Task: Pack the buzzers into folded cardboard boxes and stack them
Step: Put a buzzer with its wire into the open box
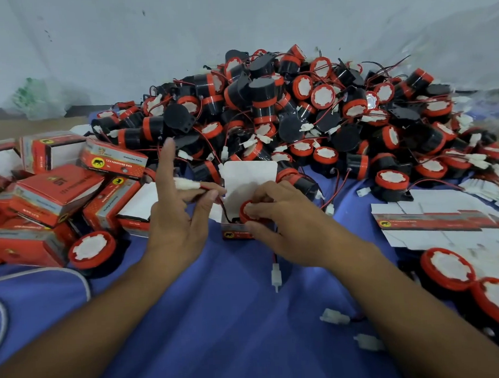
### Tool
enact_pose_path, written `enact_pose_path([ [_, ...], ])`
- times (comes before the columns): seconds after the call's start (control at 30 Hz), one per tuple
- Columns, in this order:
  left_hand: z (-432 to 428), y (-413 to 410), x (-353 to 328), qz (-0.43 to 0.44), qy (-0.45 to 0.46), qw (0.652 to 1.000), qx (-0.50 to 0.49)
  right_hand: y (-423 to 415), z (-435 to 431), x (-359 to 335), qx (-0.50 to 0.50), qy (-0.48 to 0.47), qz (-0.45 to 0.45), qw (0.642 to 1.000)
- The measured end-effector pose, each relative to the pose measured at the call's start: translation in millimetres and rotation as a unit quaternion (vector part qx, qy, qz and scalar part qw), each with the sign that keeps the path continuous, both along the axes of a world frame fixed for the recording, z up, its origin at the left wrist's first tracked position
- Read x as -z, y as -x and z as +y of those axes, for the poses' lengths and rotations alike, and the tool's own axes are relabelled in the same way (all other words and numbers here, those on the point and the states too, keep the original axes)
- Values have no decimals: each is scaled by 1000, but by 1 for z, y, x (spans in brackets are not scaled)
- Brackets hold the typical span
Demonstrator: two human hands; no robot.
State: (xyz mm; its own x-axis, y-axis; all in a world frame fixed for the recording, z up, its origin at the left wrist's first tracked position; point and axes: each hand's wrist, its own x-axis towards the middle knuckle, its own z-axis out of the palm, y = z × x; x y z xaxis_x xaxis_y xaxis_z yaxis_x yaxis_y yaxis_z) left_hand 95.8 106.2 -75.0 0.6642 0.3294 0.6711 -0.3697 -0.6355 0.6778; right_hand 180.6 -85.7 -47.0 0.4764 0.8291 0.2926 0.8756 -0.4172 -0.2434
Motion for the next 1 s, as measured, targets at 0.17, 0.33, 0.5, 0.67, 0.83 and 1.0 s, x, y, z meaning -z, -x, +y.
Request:
enact_pose_path([
  [0.17, 4, -7, -2, 80, -64, 993, -51, 3, 2, 1, 4, 11, -17, 1000],
  [0.33, 3, -8, -6, 96, -252, 962, -33, 3, 2, -2, 14, 11, -9, 1000],
  [0.5, -3, -5, -9, 184, -267, 946, -14, 7, 8, -4, 52, -60, 46, 996],
  [0.67, -3, -4, -16, 301, -191, 934, 29, 6, 11, -2, 52, -50, -1, 997],
  [0.83, -1, -6, -25, 349, -46, 930, 109, 13, 13, -4, 40, -77, -60, 994],
  [1.0, -1, -8, -18, 272, 56, 960, 36, 21, 17, 1, -26, -64, -53, 996],
])
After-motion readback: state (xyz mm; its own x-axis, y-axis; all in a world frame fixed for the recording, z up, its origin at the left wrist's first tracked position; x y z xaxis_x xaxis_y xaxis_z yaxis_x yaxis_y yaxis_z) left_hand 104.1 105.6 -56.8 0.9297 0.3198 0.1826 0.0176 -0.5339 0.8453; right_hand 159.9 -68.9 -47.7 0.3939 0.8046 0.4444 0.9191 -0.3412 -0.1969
